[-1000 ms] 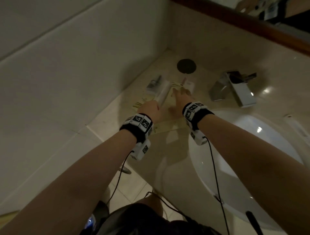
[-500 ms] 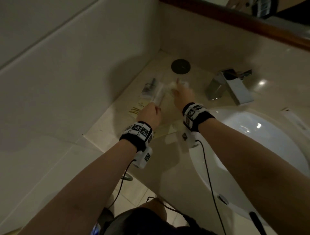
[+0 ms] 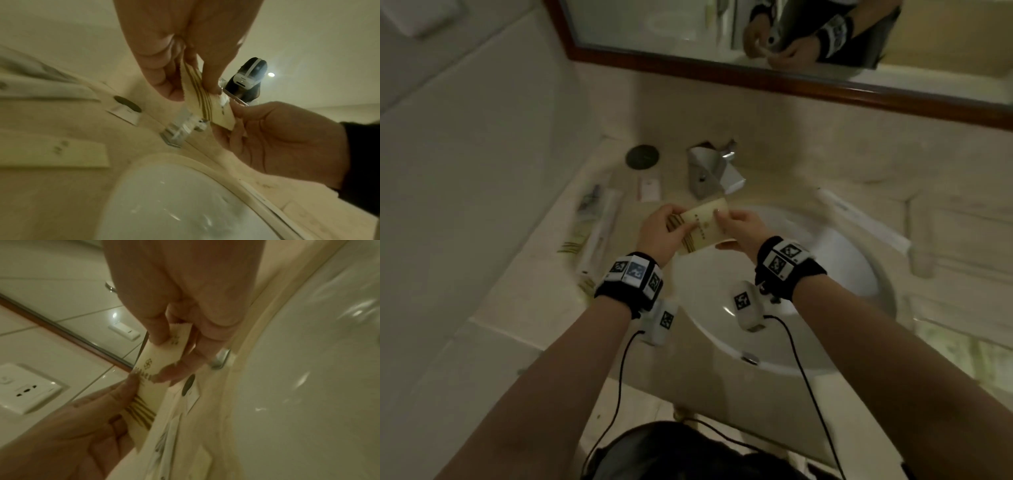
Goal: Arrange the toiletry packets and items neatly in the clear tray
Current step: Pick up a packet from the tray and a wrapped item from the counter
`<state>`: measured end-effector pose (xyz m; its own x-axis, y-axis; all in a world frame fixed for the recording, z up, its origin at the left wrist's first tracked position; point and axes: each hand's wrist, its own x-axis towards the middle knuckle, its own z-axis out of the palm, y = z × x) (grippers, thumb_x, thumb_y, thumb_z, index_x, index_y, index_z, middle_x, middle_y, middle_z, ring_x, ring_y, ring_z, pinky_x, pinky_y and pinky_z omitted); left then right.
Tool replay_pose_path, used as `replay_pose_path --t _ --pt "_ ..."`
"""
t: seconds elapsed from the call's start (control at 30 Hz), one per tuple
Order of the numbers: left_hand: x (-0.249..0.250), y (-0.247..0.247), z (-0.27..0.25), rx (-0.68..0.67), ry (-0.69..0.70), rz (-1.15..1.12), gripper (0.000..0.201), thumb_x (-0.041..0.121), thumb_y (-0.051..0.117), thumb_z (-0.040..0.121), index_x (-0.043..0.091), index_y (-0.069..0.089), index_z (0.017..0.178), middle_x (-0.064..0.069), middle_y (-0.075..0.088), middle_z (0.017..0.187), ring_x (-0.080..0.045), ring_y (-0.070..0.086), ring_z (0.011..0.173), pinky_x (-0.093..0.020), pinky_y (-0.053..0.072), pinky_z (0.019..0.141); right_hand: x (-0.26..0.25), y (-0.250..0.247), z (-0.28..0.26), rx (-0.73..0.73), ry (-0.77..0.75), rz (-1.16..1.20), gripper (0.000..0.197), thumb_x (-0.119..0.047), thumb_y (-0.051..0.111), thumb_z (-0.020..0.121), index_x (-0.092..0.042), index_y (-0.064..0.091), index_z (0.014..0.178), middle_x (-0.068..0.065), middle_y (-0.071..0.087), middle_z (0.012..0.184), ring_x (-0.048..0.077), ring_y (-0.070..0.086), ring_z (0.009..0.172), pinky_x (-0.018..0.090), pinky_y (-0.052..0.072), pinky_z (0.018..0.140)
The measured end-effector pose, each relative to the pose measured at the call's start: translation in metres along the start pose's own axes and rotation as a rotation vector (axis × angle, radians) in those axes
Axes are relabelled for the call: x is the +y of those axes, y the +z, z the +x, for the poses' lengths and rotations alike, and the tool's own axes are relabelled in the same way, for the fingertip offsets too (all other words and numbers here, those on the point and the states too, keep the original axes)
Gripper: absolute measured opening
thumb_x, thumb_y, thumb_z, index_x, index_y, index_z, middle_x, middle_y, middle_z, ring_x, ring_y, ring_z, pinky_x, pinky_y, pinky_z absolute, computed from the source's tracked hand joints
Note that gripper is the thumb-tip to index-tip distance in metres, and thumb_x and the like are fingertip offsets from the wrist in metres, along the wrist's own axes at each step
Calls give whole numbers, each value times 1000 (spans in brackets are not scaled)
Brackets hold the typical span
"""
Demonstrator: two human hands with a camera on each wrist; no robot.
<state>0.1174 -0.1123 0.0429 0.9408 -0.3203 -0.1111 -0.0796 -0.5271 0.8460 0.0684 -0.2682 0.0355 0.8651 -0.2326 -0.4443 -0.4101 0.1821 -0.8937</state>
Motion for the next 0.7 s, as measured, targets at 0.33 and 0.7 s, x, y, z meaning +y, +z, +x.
replay_pose_path --t 0.33,0.7 --pt "88 191 -73 -35 -5 -229 23 25 57 94 9 46 82 0 53 76 -23 60 76 -29 57 62 30 -183 -99 175 230 300 23 -25 69 86 -10 60 103 4 65 88 13 62 73 16 49 43" --pt "164 329 -139 -285 98 -187 22 25 52 96 9 54 111 -2 59 101 -20 62 84 -25 49 73 68 -362 -201 401 23 -267 37 -23 72 83 -11 58 116 8 66 100 17 64 84 25 54 68"
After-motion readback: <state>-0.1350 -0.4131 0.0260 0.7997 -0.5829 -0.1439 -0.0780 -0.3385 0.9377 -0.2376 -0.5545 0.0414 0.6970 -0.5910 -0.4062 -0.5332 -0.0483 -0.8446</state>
